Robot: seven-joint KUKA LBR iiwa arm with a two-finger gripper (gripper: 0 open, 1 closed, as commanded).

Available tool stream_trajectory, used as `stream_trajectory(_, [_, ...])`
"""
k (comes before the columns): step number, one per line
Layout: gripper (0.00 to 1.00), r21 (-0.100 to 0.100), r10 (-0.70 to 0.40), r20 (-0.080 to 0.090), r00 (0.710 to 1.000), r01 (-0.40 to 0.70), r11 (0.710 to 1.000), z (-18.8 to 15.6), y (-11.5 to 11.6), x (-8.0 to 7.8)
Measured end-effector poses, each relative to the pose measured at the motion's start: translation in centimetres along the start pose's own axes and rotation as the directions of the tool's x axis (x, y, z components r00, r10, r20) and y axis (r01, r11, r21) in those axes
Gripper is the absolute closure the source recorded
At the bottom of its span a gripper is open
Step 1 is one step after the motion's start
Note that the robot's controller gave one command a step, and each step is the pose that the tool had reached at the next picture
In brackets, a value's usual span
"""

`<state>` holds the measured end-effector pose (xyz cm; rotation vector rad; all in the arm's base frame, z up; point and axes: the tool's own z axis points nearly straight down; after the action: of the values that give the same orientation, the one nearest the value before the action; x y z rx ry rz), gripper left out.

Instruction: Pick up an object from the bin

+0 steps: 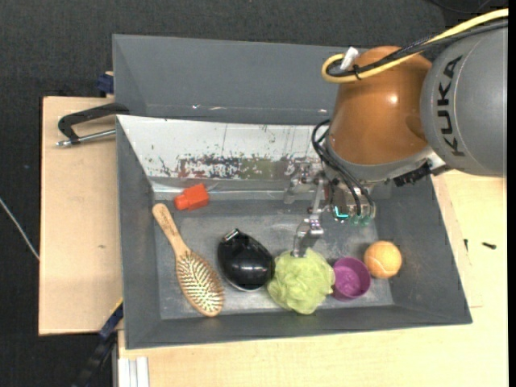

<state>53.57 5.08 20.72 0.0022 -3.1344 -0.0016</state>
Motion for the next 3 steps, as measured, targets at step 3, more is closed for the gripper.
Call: stream_trajectory(3, [0.0,0.004,-0.494,0.005,0.87,0.494,0.87,5.4,0.8,4.3])
